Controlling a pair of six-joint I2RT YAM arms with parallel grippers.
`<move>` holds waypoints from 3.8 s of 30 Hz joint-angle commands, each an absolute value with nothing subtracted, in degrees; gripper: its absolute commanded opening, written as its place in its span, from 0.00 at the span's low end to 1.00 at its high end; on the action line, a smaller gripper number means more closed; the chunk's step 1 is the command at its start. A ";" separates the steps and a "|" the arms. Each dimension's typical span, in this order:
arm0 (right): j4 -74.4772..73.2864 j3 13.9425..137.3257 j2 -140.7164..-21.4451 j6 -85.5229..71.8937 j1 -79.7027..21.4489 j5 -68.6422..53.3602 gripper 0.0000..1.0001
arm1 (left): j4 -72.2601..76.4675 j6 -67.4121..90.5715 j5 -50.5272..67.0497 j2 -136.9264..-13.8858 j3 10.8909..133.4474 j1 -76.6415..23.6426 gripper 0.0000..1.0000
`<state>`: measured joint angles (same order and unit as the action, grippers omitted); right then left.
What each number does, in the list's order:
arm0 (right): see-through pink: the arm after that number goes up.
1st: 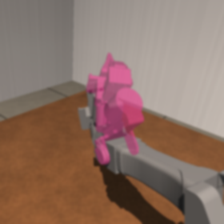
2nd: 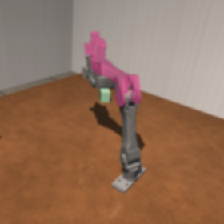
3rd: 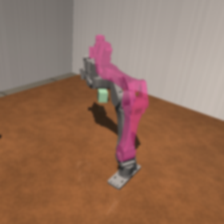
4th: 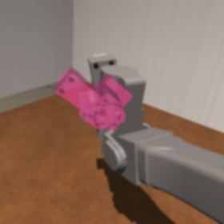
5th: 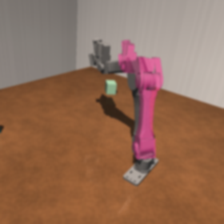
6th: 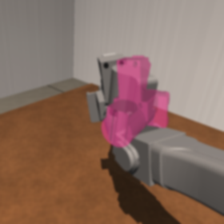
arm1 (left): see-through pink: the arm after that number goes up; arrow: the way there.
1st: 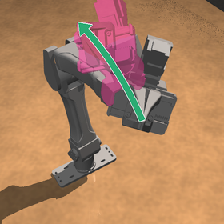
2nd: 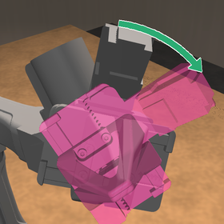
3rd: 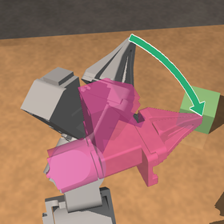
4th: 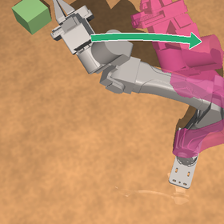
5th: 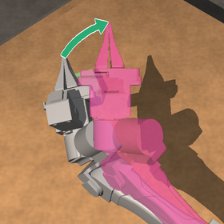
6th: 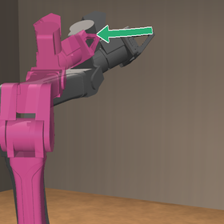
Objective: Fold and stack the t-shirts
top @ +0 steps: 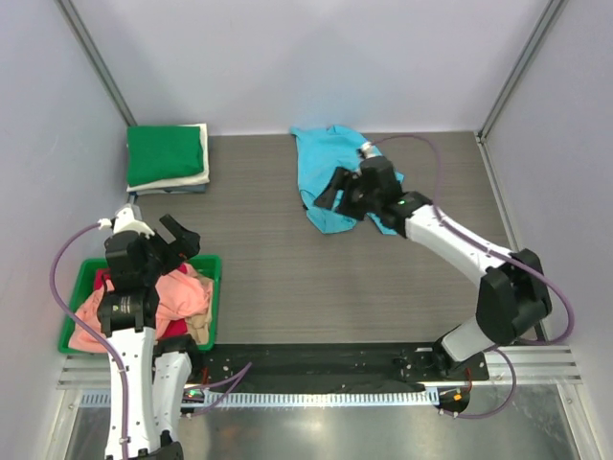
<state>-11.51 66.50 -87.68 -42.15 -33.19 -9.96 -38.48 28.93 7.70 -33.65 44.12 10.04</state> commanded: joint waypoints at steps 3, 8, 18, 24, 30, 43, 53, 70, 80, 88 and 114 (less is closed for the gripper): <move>-23.20 68.81 -87.78 -32.17 -27.60 -3.26 0.73 | -37.27 27.69 9.75 -34.45 45.09 10.55 1.00; -23.73 75.40 -96.40 -31.20 -27.60 -3.78 0.72 | -37.18 27.69 9.84 -34.10 45.00 10.46 1.00; -28.04 82.97 -109.60 -30.32 -29.27 3.42 0.68 | -37.09 27.69 9.93 -34.10 44.91 10.46 1.00; -28.21 83.06 -112.49 -29.79 -29.27 4.14 0.67 | -37.18 28.21 10.11 -34.36 44.91 10.46 1.00; -26.37 85.60 -120.74 -30.85 -31.72 0.79 0.52 | -37.18 27.95 10.55 -34.28 44.91 10.46 1.00; -19.52 116.68 -132.79 -39.28 -43.23 -25.55 0.08 | -37.00 27.77 9.85 -34.28 44.83 10.72 1.00; -20.57 92.24 -113.15 -33.31 -35.62 -12.33 0.70 | -37.71 27.95 9.23 -35.59 45.18 10.81 1.00; -14.94 66.18 -104.24 -31.46 -34.27 -11.69 0.56 | -28.13 38.32 0.44 -53.69 46.23 -9.13 1.00; -12.04 67.41 -111.26 -33.31 -37.18 -12.57 0.54 | -23.12 39.64 0.44 -61.17 47.11 -10.55 1.00; -12.30 67.33 -114.08 -33.84 -37.97 -10.38 0.29 | -20.75 39.81 0.35 -63.28 45.97 -10.90 1.00; -16.00 45.62 -90.61 -30.06 -28.57 0.70 0.01 | -8.00 42.36 -0.35 -109.24 76.20 -27.51 0.35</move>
<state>-13.41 46.83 -91.46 -31.73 -29.06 -0.34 -10.74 42.26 -1.02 -106.67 73.12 -26.87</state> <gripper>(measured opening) 0.023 0.391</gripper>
